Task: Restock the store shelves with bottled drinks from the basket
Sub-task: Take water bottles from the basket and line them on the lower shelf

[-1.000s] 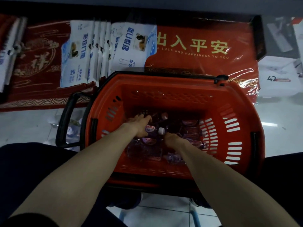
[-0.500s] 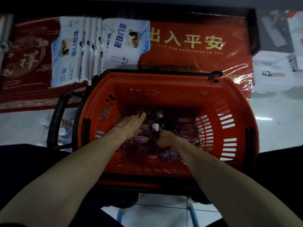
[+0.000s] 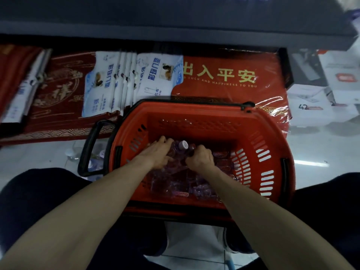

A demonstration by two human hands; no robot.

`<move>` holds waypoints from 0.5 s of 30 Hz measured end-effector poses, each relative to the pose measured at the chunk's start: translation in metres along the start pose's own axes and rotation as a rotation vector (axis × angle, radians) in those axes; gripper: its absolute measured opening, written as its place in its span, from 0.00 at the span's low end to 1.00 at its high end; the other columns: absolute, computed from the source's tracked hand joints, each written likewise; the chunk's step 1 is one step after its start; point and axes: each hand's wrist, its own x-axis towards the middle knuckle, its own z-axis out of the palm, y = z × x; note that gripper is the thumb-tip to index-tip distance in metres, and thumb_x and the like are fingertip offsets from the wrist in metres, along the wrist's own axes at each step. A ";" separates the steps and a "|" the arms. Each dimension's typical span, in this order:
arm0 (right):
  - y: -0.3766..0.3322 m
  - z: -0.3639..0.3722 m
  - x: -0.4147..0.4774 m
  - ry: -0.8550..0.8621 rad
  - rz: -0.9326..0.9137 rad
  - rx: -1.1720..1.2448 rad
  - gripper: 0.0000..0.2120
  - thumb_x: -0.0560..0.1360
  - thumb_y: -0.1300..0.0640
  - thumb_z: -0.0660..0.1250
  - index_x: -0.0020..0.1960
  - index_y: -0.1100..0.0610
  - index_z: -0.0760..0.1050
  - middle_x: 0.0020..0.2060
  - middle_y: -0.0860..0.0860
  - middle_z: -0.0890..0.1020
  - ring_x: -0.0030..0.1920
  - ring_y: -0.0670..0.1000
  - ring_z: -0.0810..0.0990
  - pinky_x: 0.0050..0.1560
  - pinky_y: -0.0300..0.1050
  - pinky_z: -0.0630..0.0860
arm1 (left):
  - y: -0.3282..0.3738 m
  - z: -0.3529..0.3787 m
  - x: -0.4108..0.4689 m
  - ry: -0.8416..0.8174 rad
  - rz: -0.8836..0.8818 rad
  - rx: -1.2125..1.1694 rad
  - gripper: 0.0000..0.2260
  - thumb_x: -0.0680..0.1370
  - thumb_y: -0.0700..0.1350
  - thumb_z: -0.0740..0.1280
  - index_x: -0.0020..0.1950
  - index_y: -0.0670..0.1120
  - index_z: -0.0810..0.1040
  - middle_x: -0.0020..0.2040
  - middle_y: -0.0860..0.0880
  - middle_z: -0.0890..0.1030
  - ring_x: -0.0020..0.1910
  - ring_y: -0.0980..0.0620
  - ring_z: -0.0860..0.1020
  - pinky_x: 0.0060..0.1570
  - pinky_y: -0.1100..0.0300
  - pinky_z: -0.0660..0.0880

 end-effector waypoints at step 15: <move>-0.005 -0.074 -0.056 0.123 -0.113 -0.114 0.23 0.77 0.57 0.67 0.70 0.58 0.67 0.65 0.63 0.72 0.68 0.66 0.72 0.67 0.56 0.72 | 0.062 -0.058 -0.054 0.319 0.064 -0.396 0.28 0.75 0.59 0.72 0.70 0.52 0.67 0.67 0.46 0.74 0.66 0.42 0.75 0.67 0.44 0.73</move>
